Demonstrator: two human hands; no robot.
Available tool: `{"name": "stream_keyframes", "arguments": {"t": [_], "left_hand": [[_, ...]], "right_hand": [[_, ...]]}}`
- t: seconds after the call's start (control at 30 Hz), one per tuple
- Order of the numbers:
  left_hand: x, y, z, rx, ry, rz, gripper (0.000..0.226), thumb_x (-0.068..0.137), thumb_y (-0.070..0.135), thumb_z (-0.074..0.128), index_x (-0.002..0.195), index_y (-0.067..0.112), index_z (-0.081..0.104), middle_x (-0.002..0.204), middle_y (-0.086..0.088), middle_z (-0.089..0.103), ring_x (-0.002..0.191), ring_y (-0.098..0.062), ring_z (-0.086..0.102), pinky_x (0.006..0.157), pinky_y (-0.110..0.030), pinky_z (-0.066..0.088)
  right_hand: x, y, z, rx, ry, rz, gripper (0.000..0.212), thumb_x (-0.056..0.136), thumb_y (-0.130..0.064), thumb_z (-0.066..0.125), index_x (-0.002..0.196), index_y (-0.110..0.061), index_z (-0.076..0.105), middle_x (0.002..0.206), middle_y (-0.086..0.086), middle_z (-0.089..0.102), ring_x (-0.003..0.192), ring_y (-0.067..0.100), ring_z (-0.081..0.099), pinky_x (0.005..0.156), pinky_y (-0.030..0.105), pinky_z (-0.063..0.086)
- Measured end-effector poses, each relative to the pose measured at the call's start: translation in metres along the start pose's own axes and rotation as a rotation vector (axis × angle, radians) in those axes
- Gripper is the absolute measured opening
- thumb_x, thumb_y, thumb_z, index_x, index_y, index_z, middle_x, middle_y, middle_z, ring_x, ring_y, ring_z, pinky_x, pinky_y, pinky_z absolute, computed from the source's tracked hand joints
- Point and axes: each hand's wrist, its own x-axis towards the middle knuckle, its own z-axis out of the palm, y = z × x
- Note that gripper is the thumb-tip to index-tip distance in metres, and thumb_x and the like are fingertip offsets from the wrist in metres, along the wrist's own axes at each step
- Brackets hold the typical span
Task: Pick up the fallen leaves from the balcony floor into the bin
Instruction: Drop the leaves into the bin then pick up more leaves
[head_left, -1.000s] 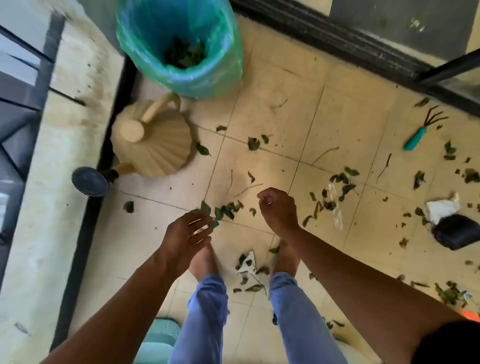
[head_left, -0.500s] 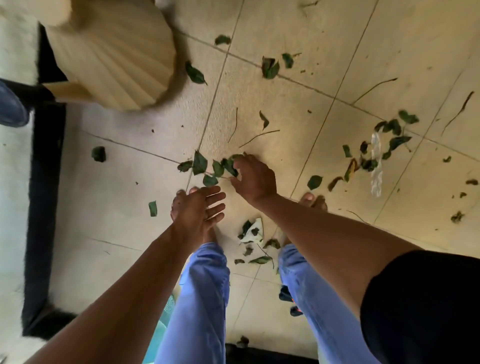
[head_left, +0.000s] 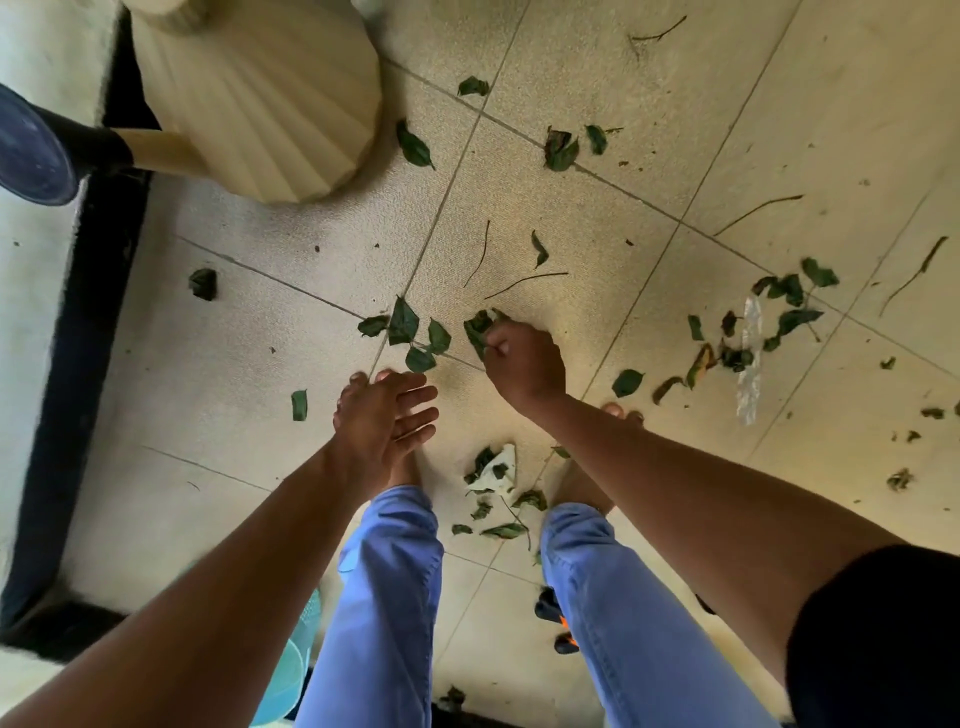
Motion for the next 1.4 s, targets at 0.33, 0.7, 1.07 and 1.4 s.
{"name": "stream_keyframes", "arguments": {"t": [0.33, 0.7, 1.07, 1.4], "left_hand": [[-0.009, -0.002, 0.033, -0.137, -0.189, 0.079, 0.026, 0.106, 0.019, 0.044, 0.115, 0.005, 0.064, 0.110, -0.013, 0.071, 0.071, -0.027, 0.058, 0.057, -0.032, 0.051], [0.015, -0.005, 0.005, -0.063, -0.005, 0.114, 0.032, 0.108, 0.015, 0.036, 0.109, 0.010, 0.068, 0.107, -0.012, 0.074, 0.096, -0.026, 0.072, 0.084, -0.039, 0.060], [0.035, -0.009, -0.009, -0.027, 0.003, 0.102, 0.030, 0.108, 0.018, 0.038, 0.112, 0.012, 0.068, 0.103, -0.009, 0.077, 0.093, -0.023, 0.076, 0.082, -0.035, 0.059], [0.031, 0.003, 0.000, -0.059, -0.036, 0.067, 0.029, 0.106, 0.019, 0.045, 0.116, 0.008, 0.070, 0.108, -0.013, 0.076, 0.097, -0.027, 0.075, 0.080, -0.037, 0.060]], "right_hand": [[-0.073, -0.034, -0.029, 0.721, -0.410, 0.198, 0.003, 0.090, -0.003, 0.071, 0.089, -0.004, 0.074, 0.074, 0.011, 0.072, 0.054, 0.010, 0.062, 0.048, 0.023, 0.049], [-0.003, 0.013, 0.014, -0.067, 0.164, -0.065, 0.032, 0.089, -0.014, 0.070, 0.120, -0.015, 0.061, 0.116, 0.011, 0.059, 0.099, 0.032, 0.063, 0.078, 0.041, 0.056], [0.026, 0.009, 0.030, -0.372, 0.095, -0.321, 0.046, 0.083, 0.006, 0.064, 0.117, -0.023, 0.060, 0.112, 0.008, 0.047, 0.088, 0.028, 0.059, 0.056, 0.030, 0.043], [0.018, -0.004, -0.002, 0.235, 0.092, -0.040, 0.011, 0.081, -0.004, 0.077, 0.080, -0.014, 0.075, 0.075, -0.002, 0.073, 0.071, 0.015, 0.072, 0.068, 0.046, 0.061]]}}
